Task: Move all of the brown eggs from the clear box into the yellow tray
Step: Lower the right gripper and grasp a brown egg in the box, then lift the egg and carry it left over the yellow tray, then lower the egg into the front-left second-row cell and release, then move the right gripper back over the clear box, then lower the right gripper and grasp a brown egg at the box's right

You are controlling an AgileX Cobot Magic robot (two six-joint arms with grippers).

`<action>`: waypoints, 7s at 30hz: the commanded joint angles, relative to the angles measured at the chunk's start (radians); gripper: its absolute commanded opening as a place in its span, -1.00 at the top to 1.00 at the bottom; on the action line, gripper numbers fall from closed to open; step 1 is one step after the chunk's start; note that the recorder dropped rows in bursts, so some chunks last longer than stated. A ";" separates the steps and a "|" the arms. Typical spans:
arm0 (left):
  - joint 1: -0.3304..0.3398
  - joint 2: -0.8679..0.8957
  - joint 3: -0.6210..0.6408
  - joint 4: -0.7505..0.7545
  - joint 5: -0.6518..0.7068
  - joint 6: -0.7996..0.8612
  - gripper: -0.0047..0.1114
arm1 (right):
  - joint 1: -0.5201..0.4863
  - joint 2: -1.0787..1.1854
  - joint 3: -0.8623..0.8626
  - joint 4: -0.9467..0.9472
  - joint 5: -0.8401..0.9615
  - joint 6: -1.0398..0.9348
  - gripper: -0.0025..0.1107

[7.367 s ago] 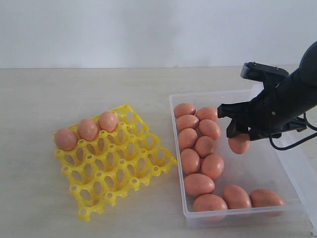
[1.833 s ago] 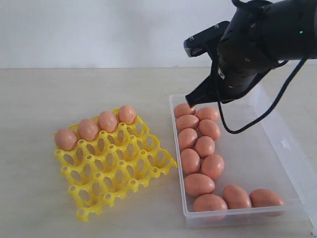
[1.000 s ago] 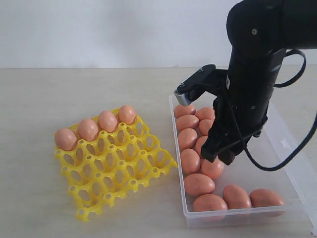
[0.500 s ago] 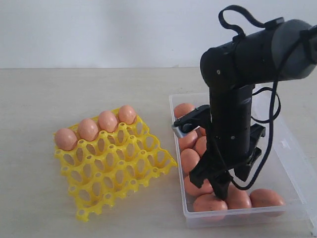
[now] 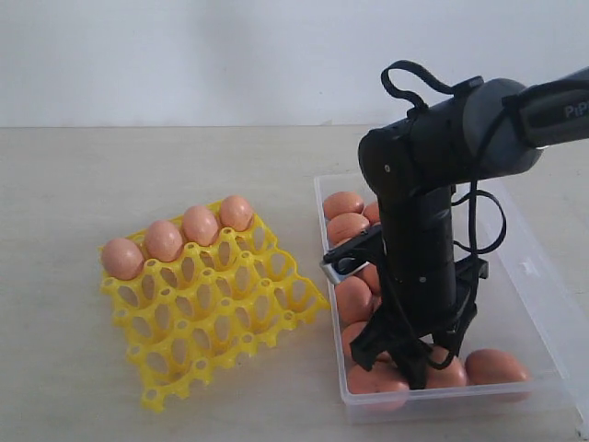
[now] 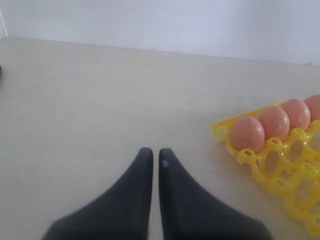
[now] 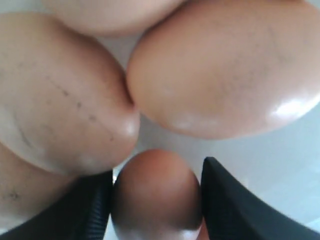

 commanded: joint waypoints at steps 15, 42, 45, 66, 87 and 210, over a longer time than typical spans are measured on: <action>0.003 -0.003 0.003 -0.002 -0.004 0.005 0.85 | 0.000 -0.198 0.120 -0.022 -0.287 0.189 0.96; 0.003 -0.003 0.003 -0.002 -0.004 0.005 0.85 | 0.184 -0.665 0.693 0.140 -1.870 0.275 0.96; 0.003 -0.003 0.003 -0.002 -0.004 0.005 0.85 | 0.184 -0.554 0.688 -0.019 -2.013 0.554 0.96; 0.003 -0.003 0.003 -0.002 -0.004 0.005 0.85 | 0.212 -0.025 0.113 -0.701 -1.868 1.050 0.96; 0.003 -0.003 0.003 -0.002 -0.004 0.005 0.85 | 0.261 0.153 -0.075 -0.904 -1.607 1.180 0.96; 0.003 -0.003 0.003 -0.002 -0.004 0.005 0.85 | -0.379 -0.385 0.368 0.555 -0.401 -0.326 0.96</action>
